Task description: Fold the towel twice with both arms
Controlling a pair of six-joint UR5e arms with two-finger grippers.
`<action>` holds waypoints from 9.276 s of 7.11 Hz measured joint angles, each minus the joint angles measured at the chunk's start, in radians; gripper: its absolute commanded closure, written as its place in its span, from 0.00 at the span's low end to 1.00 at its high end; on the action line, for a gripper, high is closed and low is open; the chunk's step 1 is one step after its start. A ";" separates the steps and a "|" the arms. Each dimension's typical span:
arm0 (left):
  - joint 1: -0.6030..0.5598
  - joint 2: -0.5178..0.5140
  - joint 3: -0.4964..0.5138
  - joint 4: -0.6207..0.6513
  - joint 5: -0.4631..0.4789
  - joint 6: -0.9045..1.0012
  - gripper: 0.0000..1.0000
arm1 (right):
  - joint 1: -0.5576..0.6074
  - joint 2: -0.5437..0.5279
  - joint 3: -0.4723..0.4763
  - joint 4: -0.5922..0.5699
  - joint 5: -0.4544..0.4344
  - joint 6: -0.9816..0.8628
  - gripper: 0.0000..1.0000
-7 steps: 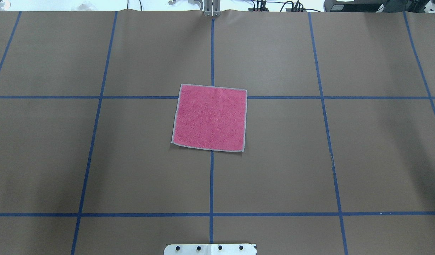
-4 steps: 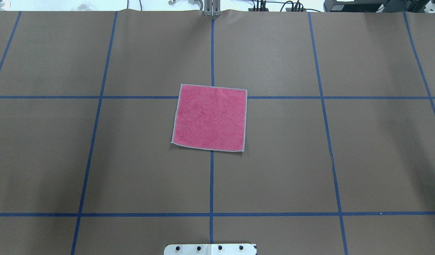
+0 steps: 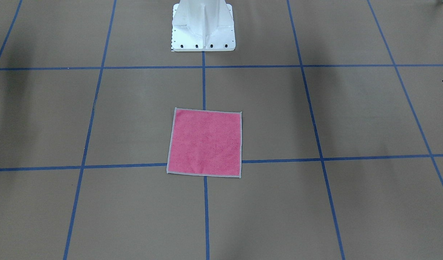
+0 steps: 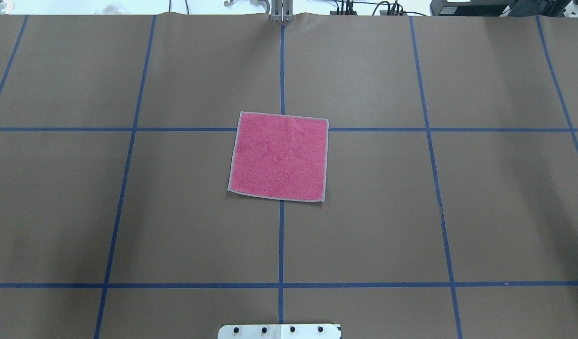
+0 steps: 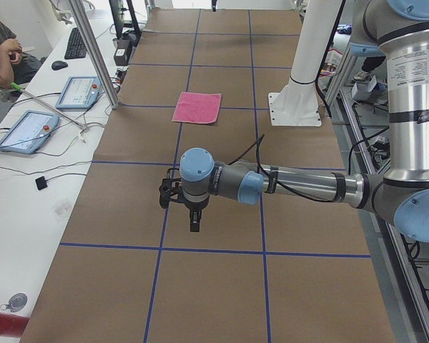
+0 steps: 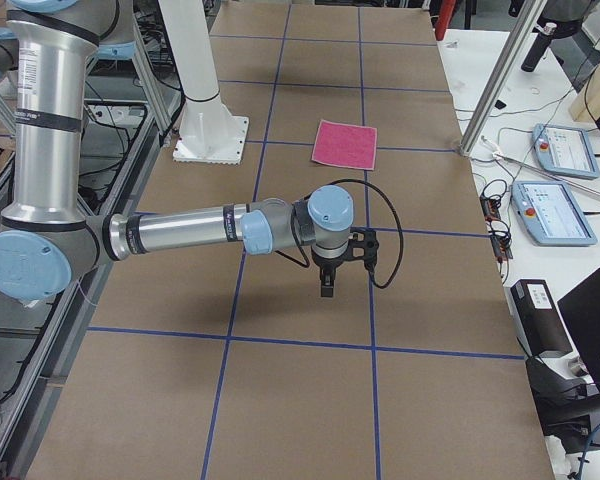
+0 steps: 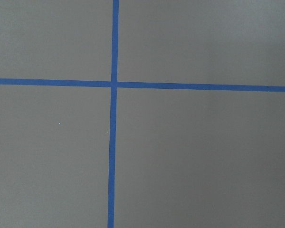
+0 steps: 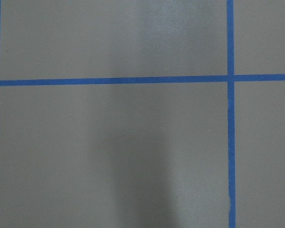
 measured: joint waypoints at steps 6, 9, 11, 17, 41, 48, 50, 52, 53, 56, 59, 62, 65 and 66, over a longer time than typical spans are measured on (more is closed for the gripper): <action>0.010 -0.002 0.000 -0.004 0.000 -0.071 0.00 | -0.181 0.010 0.008 0.282 -0.002 0.431 0.00; 0.074 -0.009 -0.001 -0.073 0.003 -0.145 0.00 | -0.371 0.074 0.072 0.322 -0.121 0.731 0.00; 0.190 -0.069 0.000 -0.200 0.009 -0.388 0.00 | -0.532 0.167 0.096 0.324 -0.236 1.013 0.00; 0.574 -0.379 0.012 -0.250 0.106 -1.090 0.00 | -1.010 0.471 0.014 0.312 -0.721 1.694 0.04; 0.646 -0.426 0.008 -0.246 0.171 -1.199 0.00 | -1.049 0.617 -0.171 0.268 -0.833 1.981 0.79; 0.651 -0.426 0.005 -0.246 0.172 -1.210 0.00 | -1.049 0.613 -0.161 0.268 -0.842 1.981 0.83; 0.651 -0.426 0.005 -0.246 0.172 -1.210 0.00 | -1.050 0.611 -0.159 0.268 -0.843 1.981 0.95; 0.651 -0.425 0.005 -0.246 0.172 -1.211 0.00 | -1.051 0.612 -0.157 0.268 -0.843 1.981 1.00; 0.655 -0.425 0.005 -0.246 0.183 -1.212 0.00 | -1.051 0.611 -0.154 0.268 -0.843 1.981 1.00; 0.739 -0.461 0.005 -0.245 0.300 -1.300 0.00 | -1.046 0.575 -0.104 0.268 -0.839 1.980 1.00; 0.886 -0.535 0.017 -0.247 0.461 -1.455 0.00 | -1.046 0.557 -0.088 0.267 -0.837 1.979 1.00; 0.961 -0.615 0.059 -0.252 0.544 -1.551 0.00 | -1.047 0.543 -0.087 0.268 -0.836 1.978 1.00; 0.995 -0.636 0.084 -0.287 0.613 -1.587 0.01 | -1.048 0.544 -0.084 0.268 -0.831 1.977 1.00; 1.003 -0.637 0.102 -0.325 0.632 -1.605 0.02 | -1.048 0.544 -0.082 0.267 -0.830 1.977 1.00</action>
